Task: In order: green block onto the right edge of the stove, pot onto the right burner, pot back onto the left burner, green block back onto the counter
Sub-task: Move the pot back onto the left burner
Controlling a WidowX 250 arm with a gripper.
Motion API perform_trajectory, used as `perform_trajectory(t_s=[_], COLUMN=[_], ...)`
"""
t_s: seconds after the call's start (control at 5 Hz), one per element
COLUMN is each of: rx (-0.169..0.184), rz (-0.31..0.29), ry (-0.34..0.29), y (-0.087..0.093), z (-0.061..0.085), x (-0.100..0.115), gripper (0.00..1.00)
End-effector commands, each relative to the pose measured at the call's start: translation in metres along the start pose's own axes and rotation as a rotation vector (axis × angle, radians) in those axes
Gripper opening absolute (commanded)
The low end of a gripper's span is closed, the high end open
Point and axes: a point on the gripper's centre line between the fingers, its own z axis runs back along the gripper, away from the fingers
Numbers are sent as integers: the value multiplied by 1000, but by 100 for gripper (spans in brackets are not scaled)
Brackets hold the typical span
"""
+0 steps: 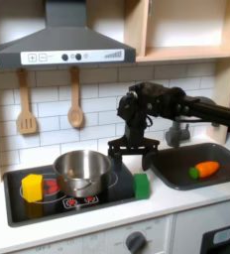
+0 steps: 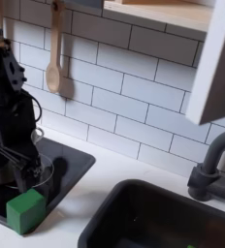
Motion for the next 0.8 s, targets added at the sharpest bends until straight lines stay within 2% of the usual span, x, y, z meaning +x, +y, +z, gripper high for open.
perform_trajectory(t_s=[0.0, 0.4, 0.6], rx=[-14, -1, 16], rz=[-7, -18, -9], ry=[3, -6, 9], y=[-15, -30, -28], z=[1, 1, -5], x=[-6, -6, -5], gripper=[100, 100, 100])
